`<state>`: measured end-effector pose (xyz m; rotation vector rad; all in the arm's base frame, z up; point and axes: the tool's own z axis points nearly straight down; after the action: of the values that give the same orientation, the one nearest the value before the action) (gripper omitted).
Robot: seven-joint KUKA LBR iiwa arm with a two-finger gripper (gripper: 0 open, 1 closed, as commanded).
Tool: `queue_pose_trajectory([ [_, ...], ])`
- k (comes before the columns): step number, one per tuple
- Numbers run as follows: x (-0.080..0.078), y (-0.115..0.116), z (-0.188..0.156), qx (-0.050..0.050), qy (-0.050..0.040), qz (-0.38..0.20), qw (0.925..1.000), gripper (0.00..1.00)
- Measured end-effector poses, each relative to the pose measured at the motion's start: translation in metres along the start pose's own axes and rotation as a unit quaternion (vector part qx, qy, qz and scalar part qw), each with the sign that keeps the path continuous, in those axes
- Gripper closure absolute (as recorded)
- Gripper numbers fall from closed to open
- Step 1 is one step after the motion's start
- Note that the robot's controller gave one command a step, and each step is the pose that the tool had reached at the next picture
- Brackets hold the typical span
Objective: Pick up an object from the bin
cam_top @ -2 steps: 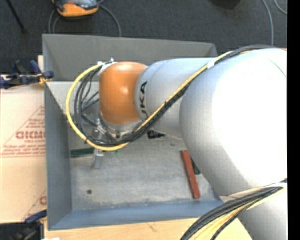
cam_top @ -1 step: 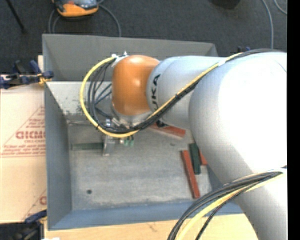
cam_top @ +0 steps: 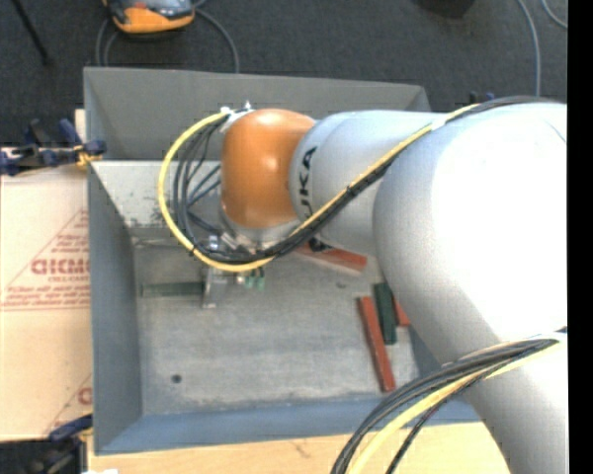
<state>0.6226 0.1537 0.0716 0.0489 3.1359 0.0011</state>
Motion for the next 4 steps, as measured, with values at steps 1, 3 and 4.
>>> queue_pose_trajectory([
  [1, 0.0039, -0.0110, -0.2127, 0.000, 0.0008, 0.025, 0.9997, 1.00],
  [3, 0.0036, -0.0118, -0.2149, 0.000, 0.0003, 0.025, 0.9997, 1.00],
  [4, 0.0036, -0.0121, -0.2149, 0.001, 0.0003, 0.025, 0.9997, 1.00],
])
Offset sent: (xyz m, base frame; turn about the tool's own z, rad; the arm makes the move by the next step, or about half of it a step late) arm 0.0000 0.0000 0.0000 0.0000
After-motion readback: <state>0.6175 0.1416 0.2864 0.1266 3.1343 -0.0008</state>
